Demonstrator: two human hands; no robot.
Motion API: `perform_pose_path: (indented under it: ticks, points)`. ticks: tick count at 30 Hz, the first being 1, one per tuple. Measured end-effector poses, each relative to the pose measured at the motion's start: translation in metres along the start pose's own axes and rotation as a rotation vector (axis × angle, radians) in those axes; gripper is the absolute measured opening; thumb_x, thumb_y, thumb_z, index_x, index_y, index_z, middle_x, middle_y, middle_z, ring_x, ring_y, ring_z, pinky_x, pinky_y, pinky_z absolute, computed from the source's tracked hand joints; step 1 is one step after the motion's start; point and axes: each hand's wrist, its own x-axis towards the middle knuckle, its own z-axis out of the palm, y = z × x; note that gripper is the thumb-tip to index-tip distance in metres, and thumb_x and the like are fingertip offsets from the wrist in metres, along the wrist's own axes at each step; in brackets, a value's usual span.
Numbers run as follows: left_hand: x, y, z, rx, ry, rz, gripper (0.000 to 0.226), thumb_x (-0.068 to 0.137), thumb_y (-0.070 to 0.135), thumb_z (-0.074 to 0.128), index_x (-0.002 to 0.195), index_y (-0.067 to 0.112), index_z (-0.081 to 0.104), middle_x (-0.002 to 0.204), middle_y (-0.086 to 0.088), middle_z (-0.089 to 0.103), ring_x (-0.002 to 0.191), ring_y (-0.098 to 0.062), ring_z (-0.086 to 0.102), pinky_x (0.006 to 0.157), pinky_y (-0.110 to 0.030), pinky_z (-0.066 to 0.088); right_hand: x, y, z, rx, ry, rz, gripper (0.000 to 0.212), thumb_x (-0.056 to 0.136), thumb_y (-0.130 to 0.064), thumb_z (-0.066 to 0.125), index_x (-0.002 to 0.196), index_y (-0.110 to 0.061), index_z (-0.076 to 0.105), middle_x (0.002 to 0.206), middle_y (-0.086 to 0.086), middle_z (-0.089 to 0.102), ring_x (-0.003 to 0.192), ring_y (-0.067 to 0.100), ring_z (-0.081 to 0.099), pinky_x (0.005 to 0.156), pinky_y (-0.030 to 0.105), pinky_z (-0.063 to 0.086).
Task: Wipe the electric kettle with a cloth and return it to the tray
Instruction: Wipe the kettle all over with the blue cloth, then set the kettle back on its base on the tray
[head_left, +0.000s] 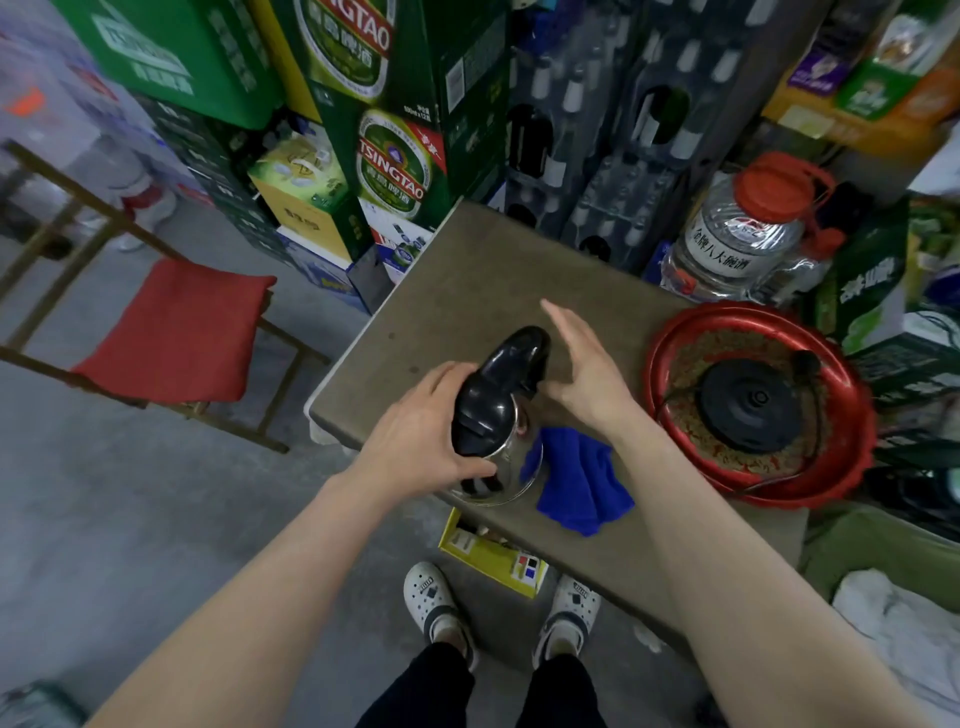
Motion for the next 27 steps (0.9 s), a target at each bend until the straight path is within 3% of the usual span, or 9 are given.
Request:
perform_pose_path:
  ticks: [3, 5, 7, 9, 12, 17, 19, 22, 27]
  points:
    - [0.004, 0.006, -0.003, 0.076, -0.056, 0.132, 0.110, 0.056, 0.051, 0.084, 0.147, 0.031, 0.026, 0.153, 0.010, 0.032, 0.136, -0.013, 0.040, 0.108, -0.025, 0.033, 0.006, -0.005, -0.026, -0.057, -0.059, -0.086, 0.043, 0.074, -0.008, 0.080, 0.108, -0.024, 0.060, 0.112, -0.003, 0.068, 0.110, 0.020, 0.061, 0.103, 0.038, 0.045]
    - [0.008, 0.012, -0.009, 0.096, -0.115, 0.238, 0.112, 0.057, 0.046, 0.085, 0.150, 0.031, 0.024, 0.156, 0.009, 0.028, 0.142, -0.010, 0.031, 0.113, -0.021, 0.024, -0.006, 0.005, -0.042, -0.009, -0.090, -0.063, 0.032, 0.072, -0.010, 0.081, 0.090, -0.022, 0.057, 0.092, -0.006, 0.067, 0.090, 0.015, 0.061, 0.089, 0.039, 0.050]
    - [0.015, 0.022, -0.015, 0.100, -0.140, 0.339, 0.112, 0.059, 0.042, 0.086, 0.151, 0.030, 0.023, 0.157, 0.010, 0.025, 0.144, -0.007, 0.026, 0.116, -0.019, 0.019, -0.027, 0.017, -0.054, 0.230, -0.080, -0.032, 0.031, 0.074, -0.003, 0.080, 0.086, -0.021, 0.057, 0.083, -0.011, 0.063, 0.080, 0.007, 0.057, 0.078, 0.027, 0.047]
    - [0.028, 0.036, -0.021, 0.076, -0.098, 0.367, 0.112, 0.062, 0.043, 0.085, 0.152, 0.035, 0.018, 0.158, 0.010, 0.024, 0.144, -0.007, 0.025, 0.119, -0.025, 0.024, -0.049, 0.029, -0.067, 0.483, 0.065, 0.000, 0.035, 0.076, 0.008, 0.076, 0.084, -0.021, 0.058, 0.078, -0.013, 0.063, 0.076, 0.005, 0.058, 0.073, 0.021, 0.047]
    - [0.052, 0.065, -0.022, 0.008, -0.036, 0.255, 0.115, 0.069, 0.045, 0.082, 0.152, 0.045, 0.003, 0.162, 0.006, 0.020, 0.146, -0.013, 0.027, 0.117, -0.037, 0.031, -0.080, 0.052, -0.097, 0.711, 0.359, 0.070, 0.036, 0.078, 0.016, 0.069, 0.085, -0.017, 0.058, 0.077, -0.001, 0.064, 0.073, 0.011, 0.061, 0.068, 0.025, 0.051]
    - [0.087, 0.120, 0.034, -0.268, -0.064, 0.159, 0.090, 0.083, 0.040, 0.071, 0.154, 0.029, 0.019, 0.156, 0.000, 0.033, 0.141, -0.014, 0.035, 0.112, -0.028, 0.030, -0.122, 0.102, -0.156, 0.920, 0.777, 0.213, 0.040, 0.078, 0.020, 0.062, 0.089, -0.018, 0.060, 0.089, 0.007, 0.065, 0.088, 0.024, 0.062, 0.083, 0.039, 0.051]
    - [0.099, 0.143, 0.066, -0.320, -0.130, 0.167, 0.080, 0.087, 0.037, 0.068, 0.153, 0.025, 0.025, 0.154, -0.001, 0.036, 0.141, -0.014, 0.035, 0.113, -0.028, 0.029, -0.129, 0.126, -0.175, 0.940, 0.851, 0.260, 0.040, 0.077, 0.020, 0.059, 0.090, -0.018, 0.060, 0.090, 0.011, 0.063, 0.091, 0.030, 0.059, 0.084, 0.044, 0.049]
    - [0.120, 0.179, 0.111, -0.391, -0.207, 0.172, 0.075, 0.088, 0.033, 0.067, 0.152, 0.026, 0.028, 0.155, -0.002, 0.036, 0.143, -0.017, 0.034, 0.118, -0.039, 0.030, -0.129, 0.156, -0.198, 0.933, 0.911, 0.314, 0.043, 0.079, 0.022, 0.054, 0.087, -0.020, 0.058, 0.086, 0.006, 0.062, 0.083, 0.023, 0.060, 0.081, 0.038, 0.048]
    - [0.161, 0.222, 0.165, -0.469, -0.275, 0.102, 0.081, 0.089, 0.026, 0.066, 0.154, 0.027, 0.019, 0.158, 0.001, 0.033, 0.143, -0.015, 0.034, 0.118, -0.038, 0.030, -0.114, 0.206, -0.218, 0.897, 0.874, 0.371, 0.042, 0.078, 0.022, 0.053, 0.087, -0.020, 0.056, 0.084, 0.006, 0.060, 0.084, 0.022, 0.058, 0.078, 0.037, 0.048]
